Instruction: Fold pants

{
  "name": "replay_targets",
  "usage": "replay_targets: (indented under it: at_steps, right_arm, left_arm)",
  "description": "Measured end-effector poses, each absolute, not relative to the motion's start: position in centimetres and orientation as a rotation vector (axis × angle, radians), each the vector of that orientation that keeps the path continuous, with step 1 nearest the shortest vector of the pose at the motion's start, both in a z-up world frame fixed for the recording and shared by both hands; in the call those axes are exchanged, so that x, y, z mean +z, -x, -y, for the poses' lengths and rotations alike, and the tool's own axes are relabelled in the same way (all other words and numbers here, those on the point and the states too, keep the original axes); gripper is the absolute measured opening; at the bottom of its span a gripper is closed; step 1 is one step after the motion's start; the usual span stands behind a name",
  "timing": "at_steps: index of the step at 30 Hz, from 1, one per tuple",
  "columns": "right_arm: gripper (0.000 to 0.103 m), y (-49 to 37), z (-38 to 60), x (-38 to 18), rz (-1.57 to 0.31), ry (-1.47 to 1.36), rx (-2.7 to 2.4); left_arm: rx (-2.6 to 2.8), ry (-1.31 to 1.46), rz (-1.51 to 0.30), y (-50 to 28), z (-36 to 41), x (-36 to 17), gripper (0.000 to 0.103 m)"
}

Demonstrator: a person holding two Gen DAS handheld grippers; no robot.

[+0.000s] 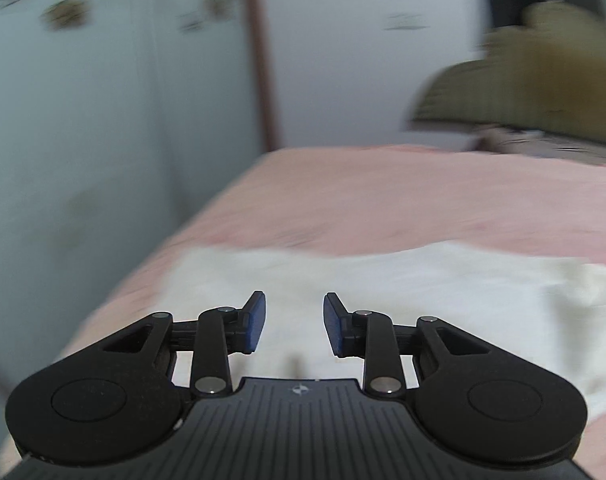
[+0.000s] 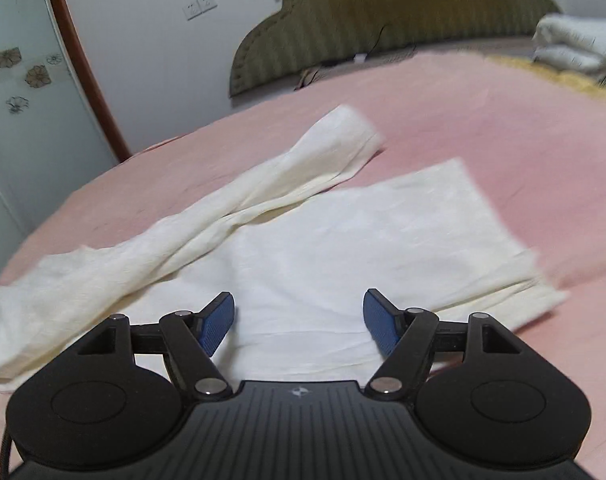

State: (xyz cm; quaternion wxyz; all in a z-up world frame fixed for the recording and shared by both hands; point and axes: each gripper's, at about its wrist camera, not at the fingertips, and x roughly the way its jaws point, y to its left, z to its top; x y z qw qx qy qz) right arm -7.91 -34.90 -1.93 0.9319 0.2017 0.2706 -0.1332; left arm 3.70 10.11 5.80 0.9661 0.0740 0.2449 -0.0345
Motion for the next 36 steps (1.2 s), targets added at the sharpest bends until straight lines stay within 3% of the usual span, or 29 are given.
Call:
replay_targets:
  at_steps: [6,11,13,19,28,31,36]
  right_arm:
    - [0.072,5.7,36.6,0.5,-0.516,-0.332,-0.211]
    - [0.073,0.9,38.1,-1.8,-0.74,-0.072,-0.243]
    - [0.103,0.6,38.8,-2.3,-0.733,0.005,-0.309]
    - [0.103,1.3,36.5,-1.7,-0.658,0.214,-0.444]
    - [0.103,2.1,37.4,-2.0,-0.685,-0.092,-0.413]
    - [0.103,1.9,36.2,0.7,-0.578,-0.111,-0.505]
    - [0.103,-2.8,34.1,3.6,-0.498,-0.066,-0.441]
  left_arm:
    - [-0.463,-0.255,-0.496,-2.6,0.2,4.2,0.043]
    - [-0.638,-0.371,-0.472,0.4,6.1,1.6,0.044]
    - [-0.681,-0.383,-0.471,1.3,7.4,1.3,0.044]
    - [-0.739,-0.424,-0.48,1.7,10.0,0.1,0.044]
    - [-0.76,-0.471,-0.527,0.5,12.4,-2.0,0.044]
    - [-0.769,-0.474,-0.521,0.5,12.6,-2.4,0.029]
    - [-0.764,-0.489,-0.488,0.9,12.6,-3.0,0.023]
